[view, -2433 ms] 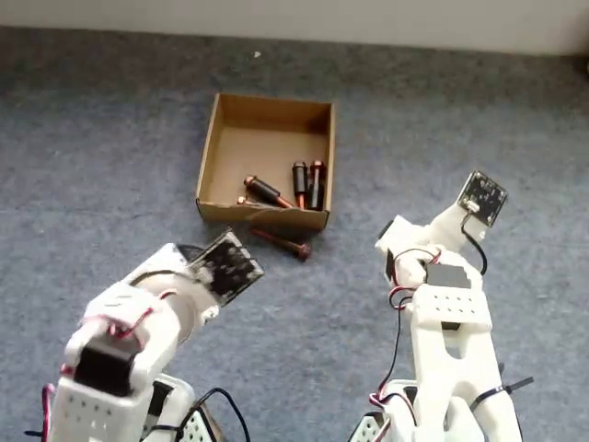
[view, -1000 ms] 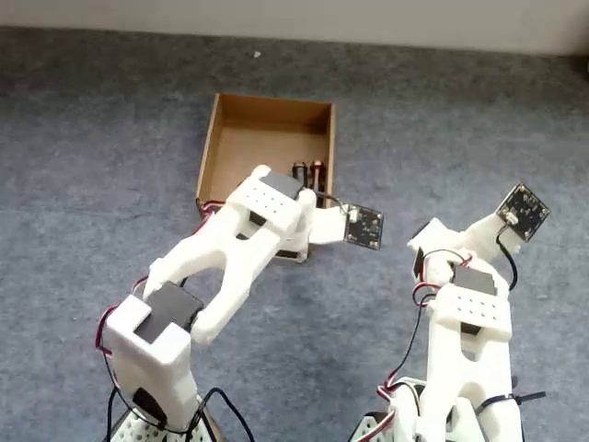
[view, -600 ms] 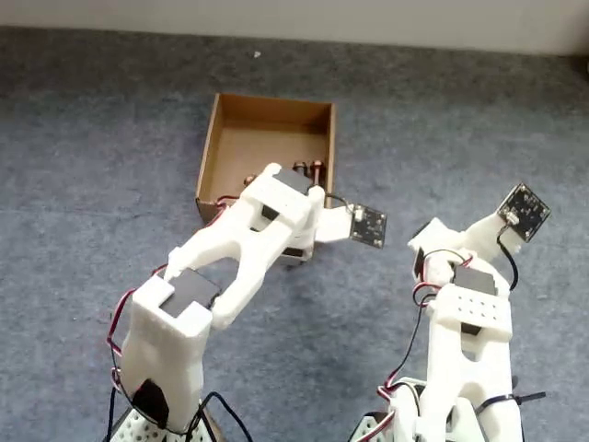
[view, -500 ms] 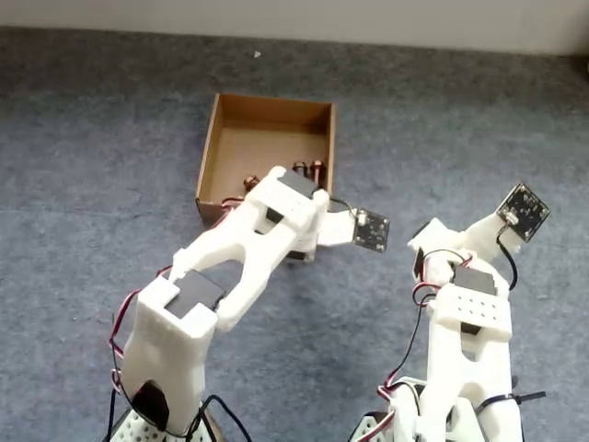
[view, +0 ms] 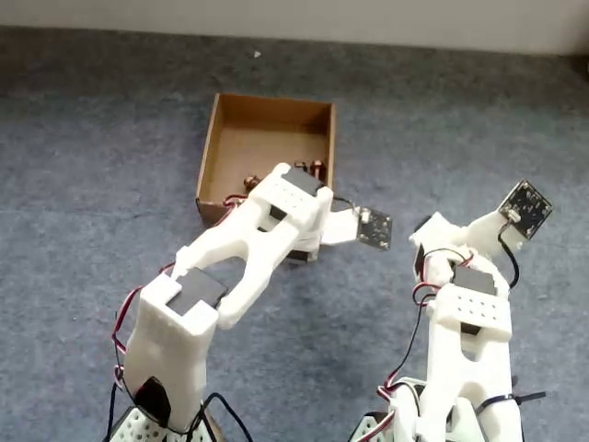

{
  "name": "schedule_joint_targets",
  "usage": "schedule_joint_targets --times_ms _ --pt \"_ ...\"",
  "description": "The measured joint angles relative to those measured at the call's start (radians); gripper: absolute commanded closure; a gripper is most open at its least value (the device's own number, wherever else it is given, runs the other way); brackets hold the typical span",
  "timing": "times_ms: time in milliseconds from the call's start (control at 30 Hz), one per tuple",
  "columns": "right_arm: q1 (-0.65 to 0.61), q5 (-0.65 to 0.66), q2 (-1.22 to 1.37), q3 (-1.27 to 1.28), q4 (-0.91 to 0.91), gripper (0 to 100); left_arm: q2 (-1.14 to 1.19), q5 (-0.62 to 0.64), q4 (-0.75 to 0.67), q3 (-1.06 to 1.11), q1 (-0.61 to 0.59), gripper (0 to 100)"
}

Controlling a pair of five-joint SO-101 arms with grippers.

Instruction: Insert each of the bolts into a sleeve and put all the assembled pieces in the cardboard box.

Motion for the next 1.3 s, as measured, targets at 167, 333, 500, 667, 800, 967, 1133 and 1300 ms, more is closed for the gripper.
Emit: schedule_joint_targets --times_ms 167,333,500,667,800,967,1133,1300 --pt "0.000 0.000 0.000 0.005 -0.014 99.5 -0.126 0.100 0.034 0.015 0.005 99" --pt "0.000 0.000 0.000 0.028 -0.018 99.5 -0.293 0.199 0.054 0.110 0.006 99" --pt "0.000 0.000 0.000 0.029 -0.018 99.5 -0.528 0.295 0.055 0.233 0.006 99" --pt "0.000 0.000 0.000 0.029 -0.018 99.5 -0.773 0.390 0.055 0.359 0.006 99" --pt "0.000 0.000 0.000 0.029 -0.018 99.5 -0.942 0.466 0.055 0.448 0.006 99" --pt "0.000 0.006 -0.034 0.029 -0.018 99.5 -1.120 0.569 0.048 0.555 0.005 99" --pt "-0.005 0.054 -0.206 0.115 0.014 99.5 -1.315 0.647 -0.017 0.715 0.005 99" --pt "-0.083 0.120 -0.436 0.230 0.015 99.5 -1.508 0.706 -0.061 0.847 0.006 99"
